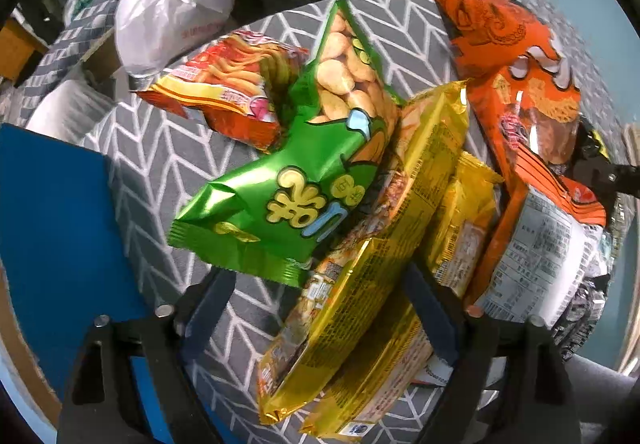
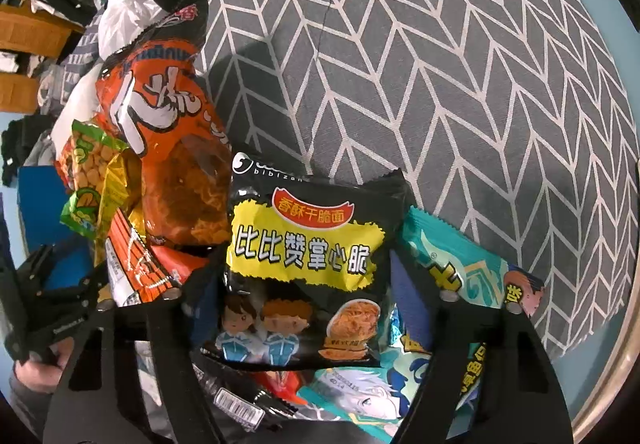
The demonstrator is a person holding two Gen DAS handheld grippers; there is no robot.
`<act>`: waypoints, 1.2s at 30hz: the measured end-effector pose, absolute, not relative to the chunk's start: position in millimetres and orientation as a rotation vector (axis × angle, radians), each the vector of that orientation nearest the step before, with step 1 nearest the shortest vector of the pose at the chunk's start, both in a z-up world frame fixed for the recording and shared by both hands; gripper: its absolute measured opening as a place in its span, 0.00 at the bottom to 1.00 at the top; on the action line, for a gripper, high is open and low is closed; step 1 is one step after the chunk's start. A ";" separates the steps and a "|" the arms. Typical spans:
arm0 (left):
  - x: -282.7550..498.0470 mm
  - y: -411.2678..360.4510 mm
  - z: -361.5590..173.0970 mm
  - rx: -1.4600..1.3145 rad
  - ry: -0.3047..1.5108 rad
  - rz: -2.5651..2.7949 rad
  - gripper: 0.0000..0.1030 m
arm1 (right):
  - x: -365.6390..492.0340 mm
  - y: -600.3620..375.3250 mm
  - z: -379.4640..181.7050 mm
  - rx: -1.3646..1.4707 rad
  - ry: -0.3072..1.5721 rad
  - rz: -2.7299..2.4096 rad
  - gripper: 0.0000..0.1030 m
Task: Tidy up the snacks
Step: 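Reach left tool to yellow wafer bar while right tool reaches black noodle-snack bag, then close left tool on yellow wafer bar while right tool grasps black snack bag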
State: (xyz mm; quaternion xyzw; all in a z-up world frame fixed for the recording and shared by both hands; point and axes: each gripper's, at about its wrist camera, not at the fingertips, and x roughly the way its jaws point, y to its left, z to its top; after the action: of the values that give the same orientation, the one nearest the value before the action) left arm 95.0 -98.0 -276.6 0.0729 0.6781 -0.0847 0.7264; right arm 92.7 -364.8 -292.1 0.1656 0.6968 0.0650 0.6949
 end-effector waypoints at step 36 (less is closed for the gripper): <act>9.8 -97.3 -222.6 0.054 1.415 -0.279 0.27 | 29.9 -356.3 -227.0 0.323 1.446 0.208 0.65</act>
State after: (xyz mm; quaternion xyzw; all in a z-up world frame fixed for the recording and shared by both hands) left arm 9.8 -97.3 -222.6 0.0246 0.6475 -0.1277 0.7509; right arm 29.9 -356.3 -227.0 0.1467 0.6575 0.0946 0.7330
